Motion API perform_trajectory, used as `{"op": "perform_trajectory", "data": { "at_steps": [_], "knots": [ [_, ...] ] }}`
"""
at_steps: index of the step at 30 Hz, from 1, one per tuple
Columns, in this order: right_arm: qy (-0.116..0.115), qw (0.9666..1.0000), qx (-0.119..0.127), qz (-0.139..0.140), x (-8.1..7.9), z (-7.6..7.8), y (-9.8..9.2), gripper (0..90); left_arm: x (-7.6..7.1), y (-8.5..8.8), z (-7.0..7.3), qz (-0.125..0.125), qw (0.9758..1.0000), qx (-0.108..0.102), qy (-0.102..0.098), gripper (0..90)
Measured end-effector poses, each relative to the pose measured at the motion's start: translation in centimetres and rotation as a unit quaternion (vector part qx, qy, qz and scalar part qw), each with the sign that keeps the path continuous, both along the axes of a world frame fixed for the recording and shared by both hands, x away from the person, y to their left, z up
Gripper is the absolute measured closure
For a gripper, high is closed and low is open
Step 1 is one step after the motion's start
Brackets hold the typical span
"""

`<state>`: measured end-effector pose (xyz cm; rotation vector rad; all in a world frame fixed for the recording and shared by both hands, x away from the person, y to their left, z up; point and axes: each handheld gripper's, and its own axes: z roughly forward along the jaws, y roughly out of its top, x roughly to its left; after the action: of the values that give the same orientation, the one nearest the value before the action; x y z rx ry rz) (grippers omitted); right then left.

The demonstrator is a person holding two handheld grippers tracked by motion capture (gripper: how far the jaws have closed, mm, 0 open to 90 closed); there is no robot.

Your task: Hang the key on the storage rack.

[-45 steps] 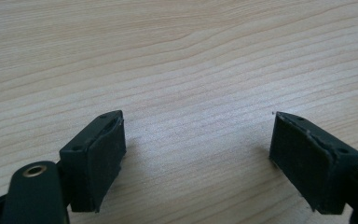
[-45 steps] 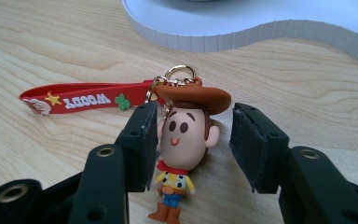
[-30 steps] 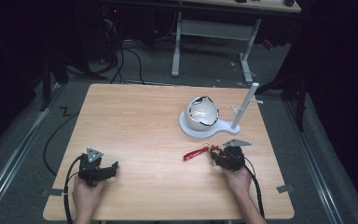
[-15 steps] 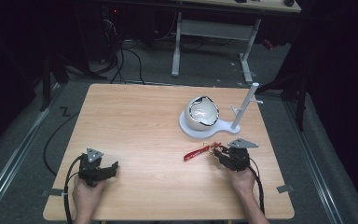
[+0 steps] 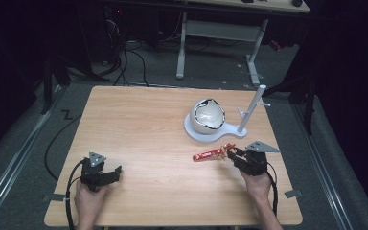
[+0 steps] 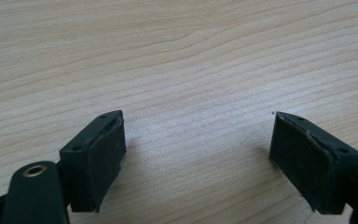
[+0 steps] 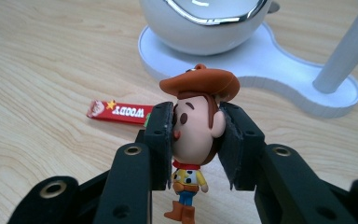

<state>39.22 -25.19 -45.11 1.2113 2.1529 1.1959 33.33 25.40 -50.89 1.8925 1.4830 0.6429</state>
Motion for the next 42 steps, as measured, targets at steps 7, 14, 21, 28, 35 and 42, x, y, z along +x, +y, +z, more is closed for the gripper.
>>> {"op": "perform_trajectory", "data": {
  "at_steps": [7,14,21,28,35,42],
  "knots": [
    [-0.021,0.9997,0.014,0.000,-0.4,1.8,-0.8,66.9,0.0,0.0,0.0,0.000,1.0000,0.000,0.000,18.7],
    [-0.034,0.9992,0.022,-0.005,-0.6,3.2,-1.7,67.0,0.0,0.0,0.0,0.000,1.0000,0.000,0.000,18.7],
    [-0.049,0.9983,0.031,-0.011,-0.7,4.7,-2.6,67.1,0.0,0.0,0.0,0.000,1.0000,0.000,0.000,18.7],
    [-0.066,0.9971,0.033,-0.020,-0.7,6.2,-3.6,67.1,0.0,0.0,0.0,0.000,1.0000,0.000,0.000,18.7],
    [-0.079,0.9956,0.038,-0.031,-0.7,7.6,-4.6,67.1,0.0,0.0,0.0,0.000,1.0000,0.000,0.000,18.7],
    [-0.088,0.9943,0.043,-0.041,-0.5,8.4,-5.4,67.2,0.0,0.0,0.0,0.000,1.0000,0.000,0.000,18.7]
  ]
}}
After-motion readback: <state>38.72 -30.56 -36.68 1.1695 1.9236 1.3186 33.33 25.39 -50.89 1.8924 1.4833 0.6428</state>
